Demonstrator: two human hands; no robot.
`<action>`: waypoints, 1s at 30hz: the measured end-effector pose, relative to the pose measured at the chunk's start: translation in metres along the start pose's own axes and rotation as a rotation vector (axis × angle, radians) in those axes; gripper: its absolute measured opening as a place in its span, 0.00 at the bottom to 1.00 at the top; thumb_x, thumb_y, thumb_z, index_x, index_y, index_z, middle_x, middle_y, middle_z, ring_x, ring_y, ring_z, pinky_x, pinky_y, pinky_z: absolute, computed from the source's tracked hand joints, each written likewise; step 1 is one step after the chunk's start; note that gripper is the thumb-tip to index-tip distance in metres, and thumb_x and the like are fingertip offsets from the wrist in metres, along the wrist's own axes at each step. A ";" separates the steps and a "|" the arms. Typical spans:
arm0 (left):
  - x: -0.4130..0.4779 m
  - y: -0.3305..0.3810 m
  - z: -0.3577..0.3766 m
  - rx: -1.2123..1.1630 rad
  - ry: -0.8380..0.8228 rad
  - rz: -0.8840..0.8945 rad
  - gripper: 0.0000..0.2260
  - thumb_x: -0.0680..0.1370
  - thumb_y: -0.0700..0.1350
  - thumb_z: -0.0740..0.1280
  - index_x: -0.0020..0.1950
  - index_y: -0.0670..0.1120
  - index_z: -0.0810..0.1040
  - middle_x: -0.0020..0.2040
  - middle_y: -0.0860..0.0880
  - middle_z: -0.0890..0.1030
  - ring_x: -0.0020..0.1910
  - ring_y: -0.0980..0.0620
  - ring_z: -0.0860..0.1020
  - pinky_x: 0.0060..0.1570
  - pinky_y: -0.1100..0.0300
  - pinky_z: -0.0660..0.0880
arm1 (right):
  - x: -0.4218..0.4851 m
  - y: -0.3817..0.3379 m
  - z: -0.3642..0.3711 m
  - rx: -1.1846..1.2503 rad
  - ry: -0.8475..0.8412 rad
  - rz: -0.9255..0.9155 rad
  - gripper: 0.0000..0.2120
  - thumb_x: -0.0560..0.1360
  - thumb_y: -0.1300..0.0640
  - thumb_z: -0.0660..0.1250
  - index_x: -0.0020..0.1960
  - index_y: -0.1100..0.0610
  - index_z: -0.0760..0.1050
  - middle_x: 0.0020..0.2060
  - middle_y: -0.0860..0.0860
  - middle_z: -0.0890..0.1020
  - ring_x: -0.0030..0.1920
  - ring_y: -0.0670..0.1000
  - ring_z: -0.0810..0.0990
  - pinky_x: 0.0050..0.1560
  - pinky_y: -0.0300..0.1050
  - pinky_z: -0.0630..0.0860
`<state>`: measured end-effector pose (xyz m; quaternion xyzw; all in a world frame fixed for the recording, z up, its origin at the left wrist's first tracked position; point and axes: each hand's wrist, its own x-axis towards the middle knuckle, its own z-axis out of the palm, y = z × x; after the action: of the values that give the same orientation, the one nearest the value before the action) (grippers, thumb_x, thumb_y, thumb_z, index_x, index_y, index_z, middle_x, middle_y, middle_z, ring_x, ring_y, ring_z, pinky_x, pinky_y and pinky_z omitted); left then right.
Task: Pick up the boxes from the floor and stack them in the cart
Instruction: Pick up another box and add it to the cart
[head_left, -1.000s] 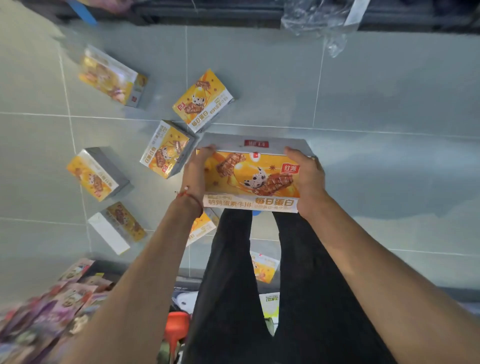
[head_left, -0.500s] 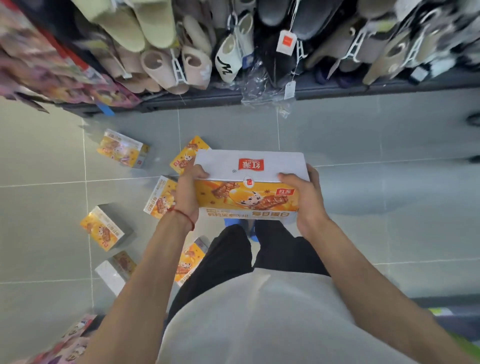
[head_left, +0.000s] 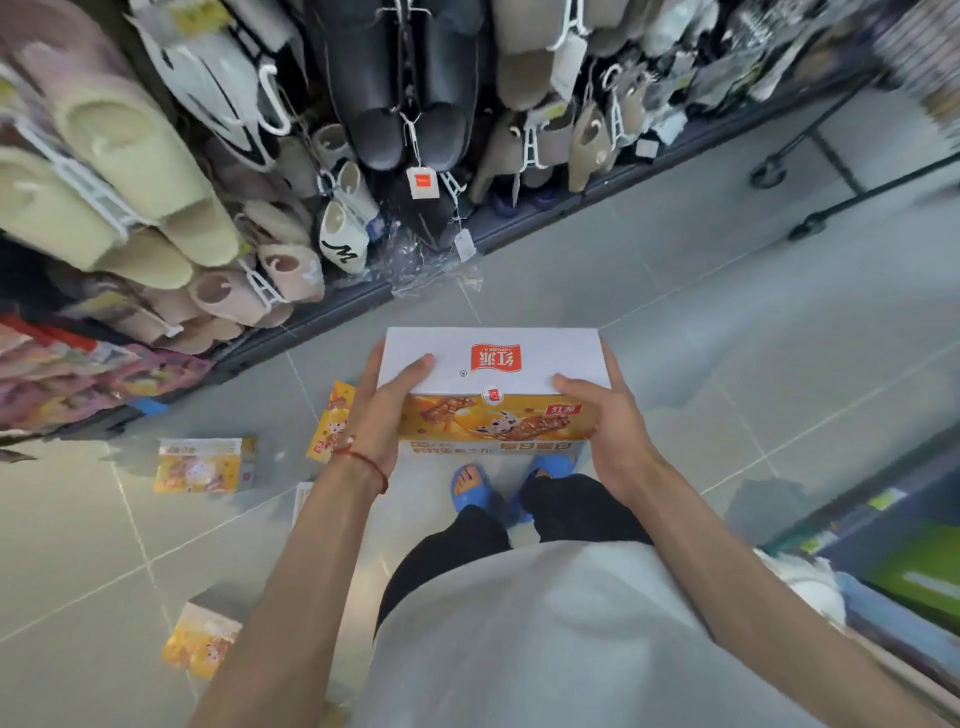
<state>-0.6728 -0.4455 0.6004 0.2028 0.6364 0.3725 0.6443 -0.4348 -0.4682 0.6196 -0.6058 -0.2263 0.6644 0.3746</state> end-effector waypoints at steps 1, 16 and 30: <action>0.001 0.003 0.008 0.007 -0.027 0.008 0.24 0.74 0.50 0.74 0.69 0.57 0.73 0.57 0.48 0.85 0.57 0.43 0.83 0.61 0.38 0.77 | 0.000 -0.002 -0.006 0.020 0.023 -0.014 0.24 0.78 0.62 0.69 0.71 0.46 0.72 0.56 0.52 0.87 0.54 0.56 0.87 0.46 0.48 0.83; 0.049 0.035 0.231 0.202 -0.283 0.042 0.21 0.77 0.40 0.71 0.69 0.51 0.73 0.60 0.45 0.83 0.59 0.41 0.82 0.57 0.43 0.79 | 0.026 -0.059 -0.179 0.190 0.301 -0.140 0.35 0.62 0.46 0.75 0.69 0.41 0.72 0.60 0.50 0.84 0.61 0.59 0.83 0.57 0.59 0.80; 0.100 0.034 0.509 0.403 -0.476 0.030 0.22 0.78 0.44 0.70 0.71 0.48 0.71 0.61 0.44 0.82 0.60 0.42 0.81 0.55 0.41 0.80 | 0.072 -0.144 -0.406 0.316 0.513 -0.148 0.24 0.81 0.41 0.66 0.76 0.36 0.65 0.63 0.45 0.83 0.61 0.52 0.83 0.66 0.58 0.78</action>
<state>-0.1944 -0.2415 0.6136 0.4173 0.5259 0.1901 0.7163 -0.0059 -0.3857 0.6157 -0.6699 -0.0618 0.4875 0.5565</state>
